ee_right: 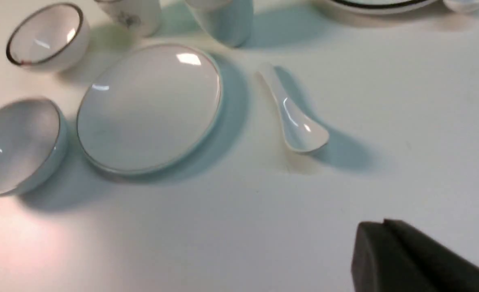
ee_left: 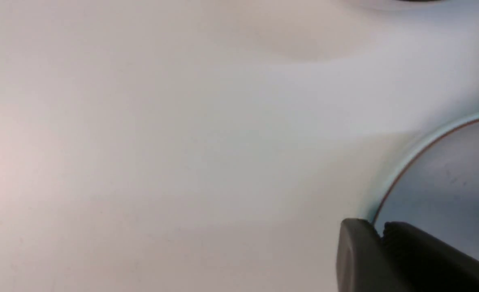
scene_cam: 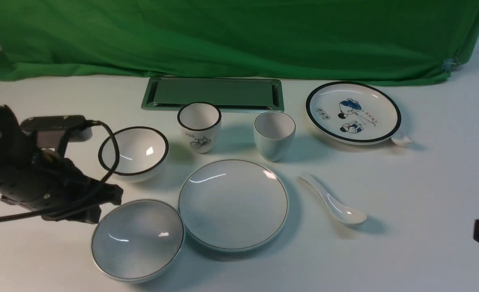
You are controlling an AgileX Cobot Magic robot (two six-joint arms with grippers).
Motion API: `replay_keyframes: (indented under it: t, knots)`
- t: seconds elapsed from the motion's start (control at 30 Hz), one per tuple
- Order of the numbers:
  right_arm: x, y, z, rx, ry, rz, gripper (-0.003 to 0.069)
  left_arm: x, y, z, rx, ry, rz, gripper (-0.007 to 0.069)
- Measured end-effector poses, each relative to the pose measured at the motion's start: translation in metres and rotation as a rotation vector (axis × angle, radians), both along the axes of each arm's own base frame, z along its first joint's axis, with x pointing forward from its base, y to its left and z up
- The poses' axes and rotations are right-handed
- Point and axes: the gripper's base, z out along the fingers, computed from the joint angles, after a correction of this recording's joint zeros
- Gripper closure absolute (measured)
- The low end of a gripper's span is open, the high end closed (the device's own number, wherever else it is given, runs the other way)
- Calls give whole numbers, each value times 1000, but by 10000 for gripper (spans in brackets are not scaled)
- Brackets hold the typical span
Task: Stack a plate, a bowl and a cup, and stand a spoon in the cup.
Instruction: Use the left arm to grab a blue rice bowl
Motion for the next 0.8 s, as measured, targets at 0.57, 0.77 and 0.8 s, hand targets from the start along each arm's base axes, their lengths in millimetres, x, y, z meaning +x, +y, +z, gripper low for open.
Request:
replay_keyframes:
  t: [0.57, 0.77, 0.8]
  knots:
    - [196, 73, 12, -109, 176, 164, 448, 9, -5, -39, -36, 159, 38, 410]
    - [247, 95, -6, -100, 199, 170, 370, 7, -7, -17, -60, 159, 31, 584]
    - [257, 102, -11, -100, 203, 178, 346, 6, -7, -6, -60, 136, 23, 589]
